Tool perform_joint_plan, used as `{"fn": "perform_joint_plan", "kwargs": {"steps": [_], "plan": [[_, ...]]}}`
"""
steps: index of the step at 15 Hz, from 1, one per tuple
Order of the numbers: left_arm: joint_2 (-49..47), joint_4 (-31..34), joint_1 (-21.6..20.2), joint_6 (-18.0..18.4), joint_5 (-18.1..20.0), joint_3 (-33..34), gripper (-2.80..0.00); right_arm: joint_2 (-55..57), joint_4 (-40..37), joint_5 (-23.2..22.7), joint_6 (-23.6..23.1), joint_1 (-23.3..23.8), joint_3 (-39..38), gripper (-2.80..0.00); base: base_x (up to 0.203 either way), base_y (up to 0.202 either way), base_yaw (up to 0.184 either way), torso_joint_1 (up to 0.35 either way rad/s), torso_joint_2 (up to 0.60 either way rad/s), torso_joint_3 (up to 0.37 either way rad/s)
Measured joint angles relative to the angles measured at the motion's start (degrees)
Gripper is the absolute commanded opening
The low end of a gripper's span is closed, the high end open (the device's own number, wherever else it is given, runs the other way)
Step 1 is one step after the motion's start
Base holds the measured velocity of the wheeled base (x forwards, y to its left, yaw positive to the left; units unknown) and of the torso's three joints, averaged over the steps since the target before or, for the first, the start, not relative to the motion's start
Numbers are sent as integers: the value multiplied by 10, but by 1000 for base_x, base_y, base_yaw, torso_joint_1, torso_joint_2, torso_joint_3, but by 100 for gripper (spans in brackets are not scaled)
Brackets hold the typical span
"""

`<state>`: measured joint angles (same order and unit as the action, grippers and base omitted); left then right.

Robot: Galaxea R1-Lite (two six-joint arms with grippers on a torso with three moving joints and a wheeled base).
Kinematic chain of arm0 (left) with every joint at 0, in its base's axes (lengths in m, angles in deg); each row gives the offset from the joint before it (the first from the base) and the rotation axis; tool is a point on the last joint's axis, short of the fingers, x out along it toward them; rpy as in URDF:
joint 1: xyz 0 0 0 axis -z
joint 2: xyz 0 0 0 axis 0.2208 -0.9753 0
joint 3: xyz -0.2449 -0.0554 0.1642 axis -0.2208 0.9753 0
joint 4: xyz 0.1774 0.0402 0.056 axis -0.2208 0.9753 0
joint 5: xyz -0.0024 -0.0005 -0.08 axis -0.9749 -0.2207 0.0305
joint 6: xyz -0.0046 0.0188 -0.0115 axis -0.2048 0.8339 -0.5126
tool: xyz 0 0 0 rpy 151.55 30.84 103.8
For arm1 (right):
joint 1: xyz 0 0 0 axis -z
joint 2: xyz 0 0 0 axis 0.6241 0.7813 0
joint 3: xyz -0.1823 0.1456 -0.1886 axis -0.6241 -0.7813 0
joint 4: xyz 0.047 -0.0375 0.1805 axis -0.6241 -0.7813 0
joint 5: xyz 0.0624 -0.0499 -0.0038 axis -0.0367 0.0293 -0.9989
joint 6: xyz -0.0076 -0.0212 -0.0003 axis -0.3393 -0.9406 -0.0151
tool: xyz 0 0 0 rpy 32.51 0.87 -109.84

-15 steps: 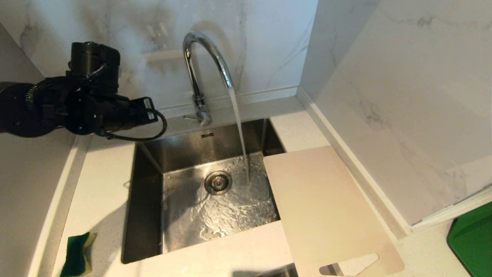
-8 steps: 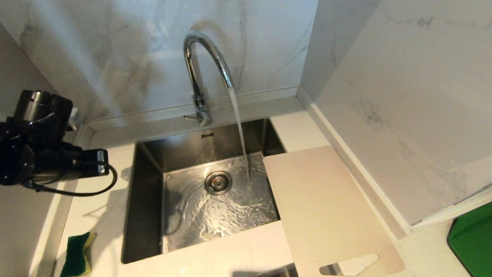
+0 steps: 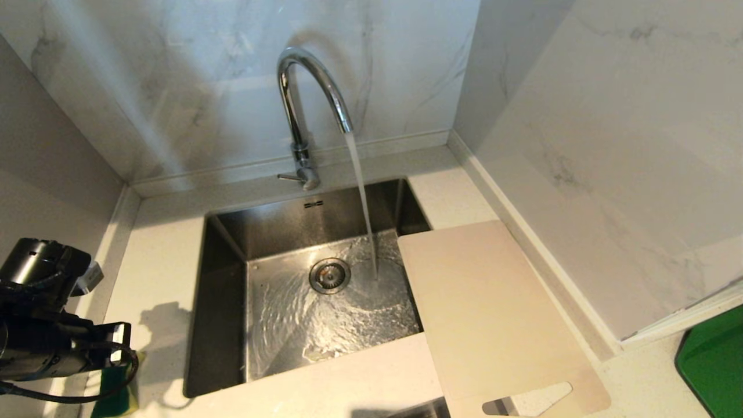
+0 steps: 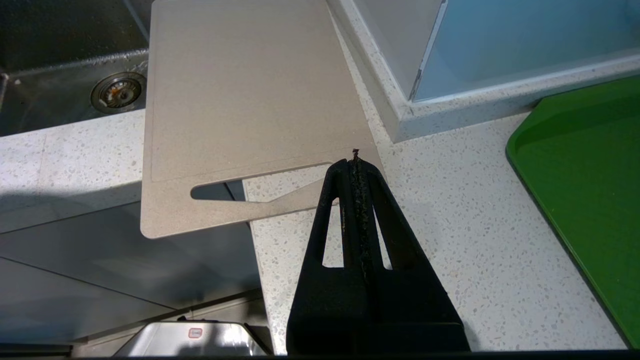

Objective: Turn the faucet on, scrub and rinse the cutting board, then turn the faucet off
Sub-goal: Pick up the cleaning cloth

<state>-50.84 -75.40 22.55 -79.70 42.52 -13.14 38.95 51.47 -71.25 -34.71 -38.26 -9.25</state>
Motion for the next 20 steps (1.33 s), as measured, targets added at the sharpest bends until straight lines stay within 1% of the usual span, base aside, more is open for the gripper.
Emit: {"fn": "perform_joint_plan", "kwargs": {"steps": [3,5,6,9,10,11,13,16,20], "plan": [[5,-1,-7,-12,3,33,-280,0,0,0,0,-1,0,-280,0,0,0,0,0,0],[5,-1,-24,-29,17,52,-280,0,0,0,0,-1,0,-280,0,0,0,0,0,0],[5,-5,-33,-32,27,57,-280,0,0,0,0,-1,0,-280,0,0,0,0,0,0],[-3,-50,-51,-31,35,73,-280,0,0,0,0,-1,0,-280,0,0,0,0,0,0],[-7,-52,-52,-29,35,79,-280,0,0,0,0,-1,0,-280,0,0,0,0,0,0],[-12,-53,-53,-28,35,82,0,0,0,0,-1,-1,0,-280,0,0,0,0,0,0],[-24,-58,-54,-32,35,85,0,0,0,0,0,-1,0,-280,0,0,0,0,0,0],[-43,-92,-65,-34,36,87,0,0,0,0,0,-1,0,-280,0,0,0,0,0,0],[-61,-98,-77,-34,36,86,0,0,0,0,-1,-1,0,-280,0,0,0,0,0,0]]}}
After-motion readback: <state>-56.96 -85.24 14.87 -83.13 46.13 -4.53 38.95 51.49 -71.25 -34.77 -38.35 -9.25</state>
